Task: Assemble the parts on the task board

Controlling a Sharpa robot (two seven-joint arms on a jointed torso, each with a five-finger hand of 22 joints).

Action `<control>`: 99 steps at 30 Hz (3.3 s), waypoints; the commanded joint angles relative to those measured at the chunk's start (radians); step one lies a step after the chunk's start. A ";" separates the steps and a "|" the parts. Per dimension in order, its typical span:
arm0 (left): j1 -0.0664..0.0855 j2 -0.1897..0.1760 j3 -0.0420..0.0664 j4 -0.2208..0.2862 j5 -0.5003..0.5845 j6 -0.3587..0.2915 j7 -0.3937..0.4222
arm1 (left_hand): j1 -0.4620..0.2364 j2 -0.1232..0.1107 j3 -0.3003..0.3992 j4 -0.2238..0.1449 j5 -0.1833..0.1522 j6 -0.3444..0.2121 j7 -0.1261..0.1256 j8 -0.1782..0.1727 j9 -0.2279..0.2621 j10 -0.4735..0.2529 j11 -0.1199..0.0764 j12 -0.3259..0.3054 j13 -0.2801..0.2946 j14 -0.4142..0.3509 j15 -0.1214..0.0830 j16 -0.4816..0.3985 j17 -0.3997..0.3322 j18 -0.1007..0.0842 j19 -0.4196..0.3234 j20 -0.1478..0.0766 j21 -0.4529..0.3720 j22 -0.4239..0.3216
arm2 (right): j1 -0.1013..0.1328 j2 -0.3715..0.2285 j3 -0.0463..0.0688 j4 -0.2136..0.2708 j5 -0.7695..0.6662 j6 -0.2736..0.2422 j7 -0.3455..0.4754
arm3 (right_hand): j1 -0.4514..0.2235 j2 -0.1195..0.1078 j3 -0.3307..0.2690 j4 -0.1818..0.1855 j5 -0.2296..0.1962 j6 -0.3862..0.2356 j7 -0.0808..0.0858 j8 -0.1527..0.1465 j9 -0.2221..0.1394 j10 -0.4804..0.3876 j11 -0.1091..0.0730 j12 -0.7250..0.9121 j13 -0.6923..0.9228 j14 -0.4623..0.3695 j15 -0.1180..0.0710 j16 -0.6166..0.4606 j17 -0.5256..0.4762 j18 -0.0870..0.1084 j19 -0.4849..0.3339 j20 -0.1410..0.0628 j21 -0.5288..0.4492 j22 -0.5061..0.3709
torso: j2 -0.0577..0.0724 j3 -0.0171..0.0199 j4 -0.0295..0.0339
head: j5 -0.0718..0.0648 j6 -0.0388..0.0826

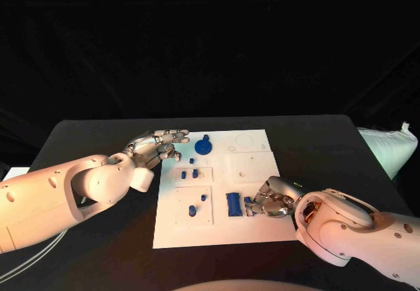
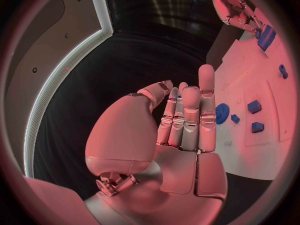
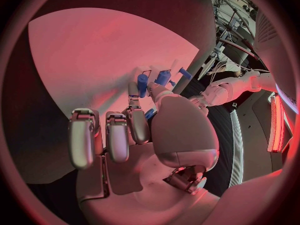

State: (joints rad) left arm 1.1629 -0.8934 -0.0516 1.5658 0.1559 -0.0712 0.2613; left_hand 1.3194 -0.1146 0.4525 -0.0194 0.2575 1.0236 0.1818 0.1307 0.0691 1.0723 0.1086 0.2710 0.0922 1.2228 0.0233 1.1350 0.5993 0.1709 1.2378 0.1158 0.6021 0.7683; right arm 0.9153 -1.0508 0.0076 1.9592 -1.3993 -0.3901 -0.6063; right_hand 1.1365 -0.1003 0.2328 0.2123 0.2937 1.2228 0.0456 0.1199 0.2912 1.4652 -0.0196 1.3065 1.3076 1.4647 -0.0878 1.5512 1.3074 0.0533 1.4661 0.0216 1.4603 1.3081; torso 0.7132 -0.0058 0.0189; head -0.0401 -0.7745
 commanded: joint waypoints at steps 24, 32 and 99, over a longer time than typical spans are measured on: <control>0.000 -0.002 0.001 0.002 -0.004 0.024 0.002 | -0.004 0.002 0.000 -0.008 0.004 -0.009 0.003 0.008 0.001 -0.011 0.001 0.007 0.001 -0.009 -0.002 0.002 -0.007 0.011 -0.008 0.002 -0.004 -0.001 | -0.003 -0.010 -0.001 0.026 -0.056 -0.027 0.012 | -0.128 0.061 -0.231 0.080 -0.084 0.013 -0.011 0.017 0.042 0.057 -0.020 0.001 0.145 0.103 -0.014 0.011 0.250 -0.024 0.063 -0.017 0.016 0.153 | 0.000 0.0011 -0.0008 | 0.003 0.001; 0.000 -0.002 0.001 0.001 -0.004 0.025 0.002 | -0.004 0.002 0.000 -0.008 0.004 -0.009 0.003 0.008 0.001 -0.011 0.001 0.007 0.001 -0.009 -0.002 0.002 -0.007 0.011 -0.008 0.002 -0.004 -0.001 | -0.003 -0.032 0.000 0.039 -0.057 -0.040 0.015 | -0.123 0.069 -0.237 0.078 -0.078 0.015 -0.012 0.019 0.045 0.058 -0.021 0.003 0.146 0.103 -0.015 0.012 0.251 -0.024 0.063 -0.018 0.017 0.155 | 0.000 0.0007 -0.0014 | 0.000 0.005; -0.065 0.185 0.024 -0.207 -0.042 -0.419 0.194 | -0.786 0.115 -0.298 0.019 -0.257 -0.611 -0.099 -0.131 -0.069 -0.641 -0.109 -0.271 -0.092 -0.802 -0.023 -1.045 -0.599 -0.084 -0.891 -0.013 -0.602 -0.611 | 0.142 0.306 0.015 -0.581 1.326 -0.165 1.032 | -0.516 0.100 -0.233 -0.212 -0.294 -0.813 0.030 -0.120 -0.291 -1.002 0.020 -1.307 -1.308 -0.967 0.088 -1.551 -1.307 0.038 -0.993 0.058 -1.460 -1.227 | -0.169 0.0055 -0.0187 | 0.039 0.175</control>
State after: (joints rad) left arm 1.1020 -0.7046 -0.0290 1.3386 0.1721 -0.3741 0.4142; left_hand 0.7232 -0.0139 0.2095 -0.0008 0.0877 0.5601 0.1120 0.0126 0.0067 0.5852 0.0810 0.0224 0.0066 0.5702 0.0383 0.1214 0.0074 0.1244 0.4703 0.1393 0.0707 0.2127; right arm 1.0590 -0.7419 0.0232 1.3553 -0.1156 -0.4420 0.3582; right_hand 0.8389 0.0016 0.0020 0.0135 0.0866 0.5537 0.1017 0.0096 0.0092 0.6264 0.0396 0.0105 0.0067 0.6733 0.0089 0.0111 0.0380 0.1152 0.6393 0.1078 0.0117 0.1105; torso 0.5542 -0.0080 0.0049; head -0.0104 -0.5989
